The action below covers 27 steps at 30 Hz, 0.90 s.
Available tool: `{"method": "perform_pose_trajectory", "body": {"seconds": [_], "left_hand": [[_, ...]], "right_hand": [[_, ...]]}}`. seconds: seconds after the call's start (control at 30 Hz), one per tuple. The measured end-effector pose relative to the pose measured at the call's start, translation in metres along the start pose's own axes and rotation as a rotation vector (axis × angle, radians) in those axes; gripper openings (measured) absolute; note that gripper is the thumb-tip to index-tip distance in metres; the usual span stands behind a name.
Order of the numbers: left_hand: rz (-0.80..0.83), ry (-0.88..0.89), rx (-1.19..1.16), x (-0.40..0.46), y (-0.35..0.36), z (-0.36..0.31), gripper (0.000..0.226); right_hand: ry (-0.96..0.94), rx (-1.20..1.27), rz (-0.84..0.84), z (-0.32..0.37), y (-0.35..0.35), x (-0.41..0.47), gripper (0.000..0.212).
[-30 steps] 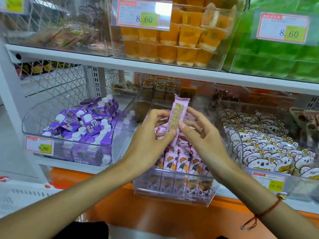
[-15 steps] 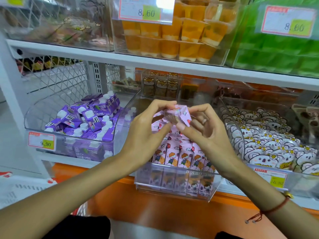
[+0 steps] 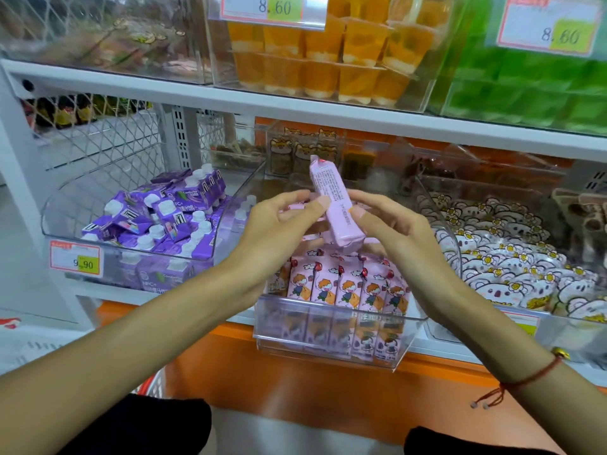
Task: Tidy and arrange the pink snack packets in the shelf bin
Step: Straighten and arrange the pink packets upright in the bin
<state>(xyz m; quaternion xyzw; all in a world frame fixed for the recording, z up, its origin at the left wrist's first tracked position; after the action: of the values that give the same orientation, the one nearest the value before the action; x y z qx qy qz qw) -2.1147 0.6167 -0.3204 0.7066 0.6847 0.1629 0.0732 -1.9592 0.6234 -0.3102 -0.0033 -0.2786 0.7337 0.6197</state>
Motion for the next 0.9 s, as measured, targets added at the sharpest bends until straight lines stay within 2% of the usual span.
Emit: {"method": "perform_pose_trajectory", "body": {"seconds": [0.2, 0.4, 0.5, 0.57, 0.7, 0.9], "left_hand": [[-0.081, -0.092, -0.026, 0.001, -0.003, 0.001, 0.025], [-0.079, -0.068, -0.031, 0.004, -0.004, 0.001, 0.019], [-0.056, -0.029, -0.042, 0.004, -0.004, 0.001, 0.021], [-0.034, -0.001, -0.014, 0.004, -0.003, 0.001, 0.022], [-0.065, 0.09, 0.075, 0.007, -0.006, -0.003, 0.026], [-0.075, 0.252, 0.141, 0.003, -0.007, -0.012, 0.03]], "right_hand": [[0.203, 0.123, 0.022, -0.007, 0.002, 0.002, 0.024], [0.195, 0.145, 0.036, -0.009, 0.005, 0.002, 0.026], [0.203, 0.124, 0.079, -0.011, 0.01, 0.001, 0.036], [0.155, -0.002, 0.045, -0.011, 0.011, 0.0, 0.039], [-0.11, -0.32, -0.127, 0.001, 0.006, -0.004, 0.037], [-0.218, -0.43, -0.198, 0.004, 0.003, -0.006, 0.039]]}}
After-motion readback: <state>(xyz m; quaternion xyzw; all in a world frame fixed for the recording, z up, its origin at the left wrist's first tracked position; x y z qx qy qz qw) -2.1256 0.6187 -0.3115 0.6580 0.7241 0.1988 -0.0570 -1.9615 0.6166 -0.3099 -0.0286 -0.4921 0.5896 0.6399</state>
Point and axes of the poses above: each hand's wrist, its own x-axis towards the middle knuckle, its own y-axis out of the palm, z = x × y, the point moved 4 cm from there along x, towards the middle knuckle, and after that the axes turned 12 degrees about -x, right-handed, at the moved point
